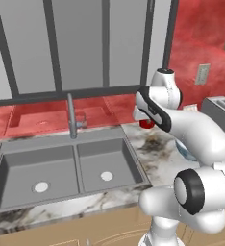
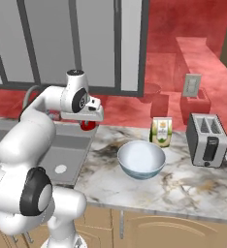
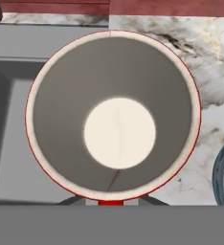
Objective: Pick the mug and place it in the sink. Pick the bowl and place it in the open cabinet and then close the cabinet.
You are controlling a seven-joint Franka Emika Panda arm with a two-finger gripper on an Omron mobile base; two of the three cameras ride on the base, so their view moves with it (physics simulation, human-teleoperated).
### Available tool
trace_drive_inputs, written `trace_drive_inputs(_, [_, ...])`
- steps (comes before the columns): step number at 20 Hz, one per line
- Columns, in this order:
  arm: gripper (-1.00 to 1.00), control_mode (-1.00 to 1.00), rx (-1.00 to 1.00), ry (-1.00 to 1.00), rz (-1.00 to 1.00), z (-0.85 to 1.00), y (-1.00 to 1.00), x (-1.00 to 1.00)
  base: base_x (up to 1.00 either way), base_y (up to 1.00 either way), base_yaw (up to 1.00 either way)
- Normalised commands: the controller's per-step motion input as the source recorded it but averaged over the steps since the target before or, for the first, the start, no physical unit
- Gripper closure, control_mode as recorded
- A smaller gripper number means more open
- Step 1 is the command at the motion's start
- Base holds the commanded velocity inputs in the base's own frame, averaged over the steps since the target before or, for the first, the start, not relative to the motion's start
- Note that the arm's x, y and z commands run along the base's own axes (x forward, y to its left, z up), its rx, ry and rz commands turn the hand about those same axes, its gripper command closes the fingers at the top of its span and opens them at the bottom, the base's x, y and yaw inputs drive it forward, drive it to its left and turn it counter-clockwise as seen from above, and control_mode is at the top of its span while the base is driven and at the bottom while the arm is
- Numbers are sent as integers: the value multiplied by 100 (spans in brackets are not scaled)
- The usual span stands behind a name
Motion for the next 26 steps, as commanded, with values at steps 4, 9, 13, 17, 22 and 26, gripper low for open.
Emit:
trace_drive_inputs(4, [100,100,0,0,0,0,0,0,35,35,25])
trace_drive_inputs(9, [100,100,0,0,0,0,0,0,41,7,24])
trace_drive_inputs(13, [100,100,0,0,0,0,0,0,42,15,9])
trace_drive_inputs(17, [100,-100,0,0,0,-2,6,14,20,9,1])
trace_drive_inputs(22, [100,-100,0,1,0,-14,27,9,0,0,0])
trace_drive_inputs(26, [100,-100,0,2,1,-16,29,0,0,0,0])
